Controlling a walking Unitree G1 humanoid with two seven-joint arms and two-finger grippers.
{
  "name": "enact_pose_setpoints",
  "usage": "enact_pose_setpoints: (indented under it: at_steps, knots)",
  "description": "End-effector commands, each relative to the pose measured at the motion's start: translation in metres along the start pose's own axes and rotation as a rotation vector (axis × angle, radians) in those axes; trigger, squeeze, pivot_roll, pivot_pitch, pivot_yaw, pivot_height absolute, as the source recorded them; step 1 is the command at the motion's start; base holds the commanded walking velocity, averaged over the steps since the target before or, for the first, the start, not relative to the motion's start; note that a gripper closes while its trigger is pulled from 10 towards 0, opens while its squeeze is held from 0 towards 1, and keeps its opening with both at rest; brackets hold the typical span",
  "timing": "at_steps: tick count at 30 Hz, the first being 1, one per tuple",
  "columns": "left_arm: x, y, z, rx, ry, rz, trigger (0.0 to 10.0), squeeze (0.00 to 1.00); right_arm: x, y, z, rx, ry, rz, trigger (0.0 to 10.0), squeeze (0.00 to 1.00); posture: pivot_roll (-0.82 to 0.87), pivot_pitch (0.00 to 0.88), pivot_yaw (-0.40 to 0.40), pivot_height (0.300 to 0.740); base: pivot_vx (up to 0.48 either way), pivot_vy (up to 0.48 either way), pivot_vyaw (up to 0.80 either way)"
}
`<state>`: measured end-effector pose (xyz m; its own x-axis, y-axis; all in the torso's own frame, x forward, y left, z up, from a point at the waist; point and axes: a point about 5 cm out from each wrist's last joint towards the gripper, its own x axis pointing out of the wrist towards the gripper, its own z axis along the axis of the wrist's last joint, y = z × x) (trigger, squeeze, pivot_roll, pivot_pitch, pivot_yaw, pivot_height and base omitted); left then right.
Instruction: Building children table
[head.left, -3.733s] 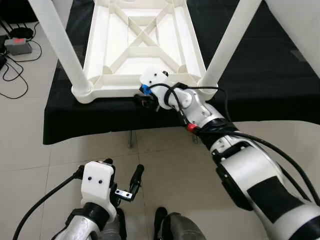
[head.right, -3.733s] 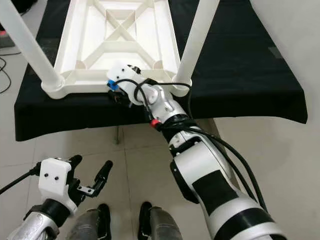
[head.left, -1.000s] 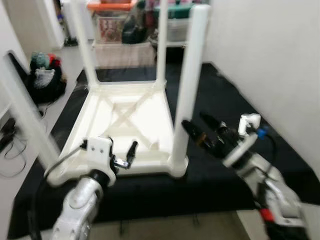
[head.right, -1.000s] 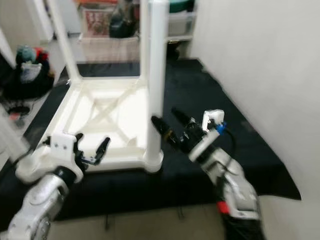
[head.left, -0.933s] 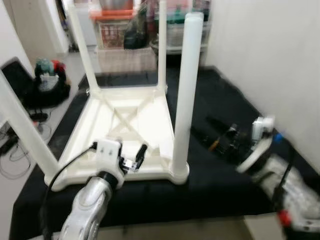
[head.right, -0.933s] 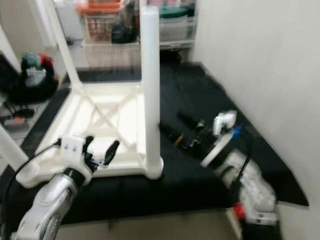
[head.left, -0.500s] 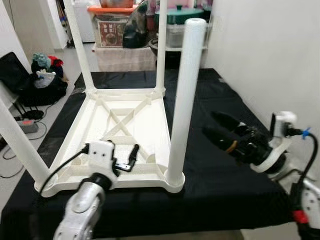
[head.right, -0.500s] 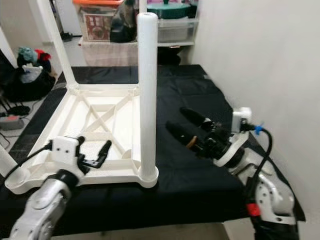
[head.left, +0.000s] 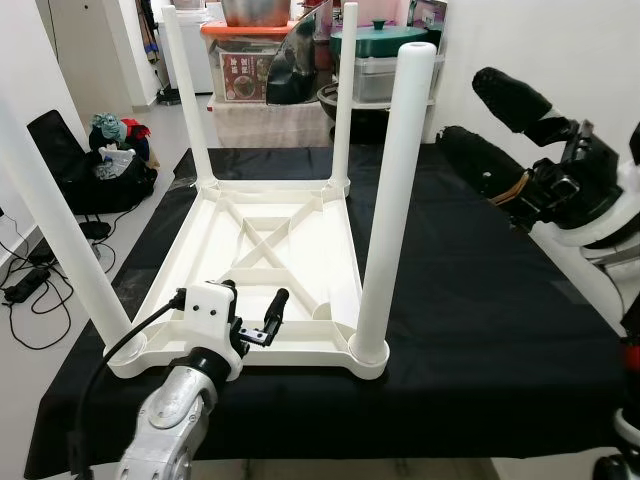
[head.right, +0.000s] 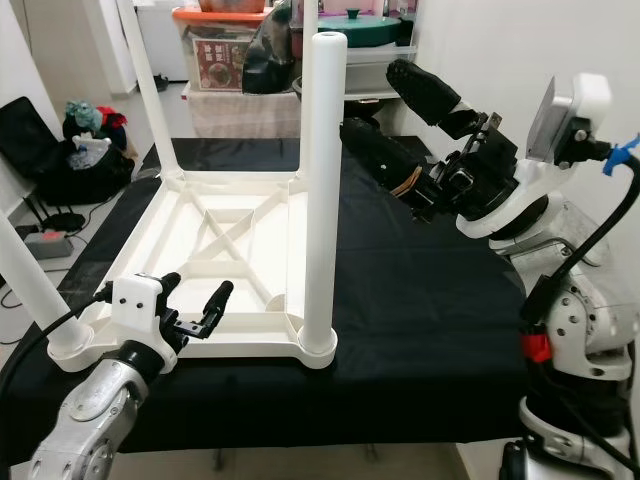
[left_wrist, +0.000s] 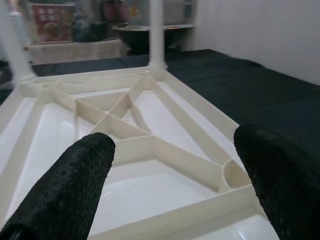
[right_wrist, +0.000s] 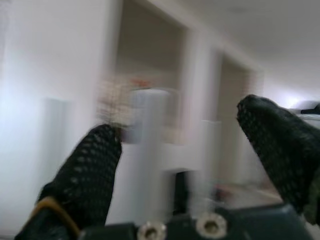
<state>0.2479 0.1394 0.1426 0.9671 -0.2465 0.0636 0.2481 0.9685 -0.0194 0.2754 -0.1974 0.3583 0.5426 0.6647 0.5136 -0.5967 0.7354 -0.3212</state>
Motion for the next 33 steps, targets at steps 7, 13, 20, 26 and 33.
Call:
enact_pose_setpoints:
  at_steps: [7, 13, 20, 26, 33]
  knots:
    - [0.001, -0.001, -0.005, -0.003, 0.013, -0.012, 10.0, 0.0, 0.02, -0.018, -0.004, -0.113, 0.112, -0.287, 10.0, 0.0, -0.03, 0.0, -0.016, 0.74, 0.0, 0.0, 0.0]
    - [0.002, -0.003, -0.006, -0.01, 0.011, -0.007, 10.0, 0.0, 0.051, -0.001, -0.011, 0.062, 0.132, -0.21, 10.0, 0.0, -0.04, 0.0, -0.027, 0.74, 0.0, 0.0, 0.0]
    - [0.003, -0.004, -0.006, -0.016, 0.007, -0.004, 10.0, 0.0, 0.036, -0.007, -0.007, 0.171, 0.105, -0.103, 10.0, 0.0, -0.04, 0.0, -0.032, 0.74, 0.0, 0.0, 0.0]
    - [0.003, -0.004, -0.006, -0.018, 0.001, -0.007, 10.0, 0.0, 0.012, 0.007, 0.01, 0.26, -0.016, 0.032, 10.0, 0.0, -0.05, 0.001, -0.025, 0.74, 0.0, 0.0, 0.0]
    - [0.005, -0.004, -0.006, -0.013, -0.003, -0.026, 10.0, 0.0, 0.002, 0.018, 0.007, 0.331, -0.01, 0.04, 10.0, 0.0, -0.06, 0.0, -0.018, 0.74, 0.0, 0.0, 0.0]
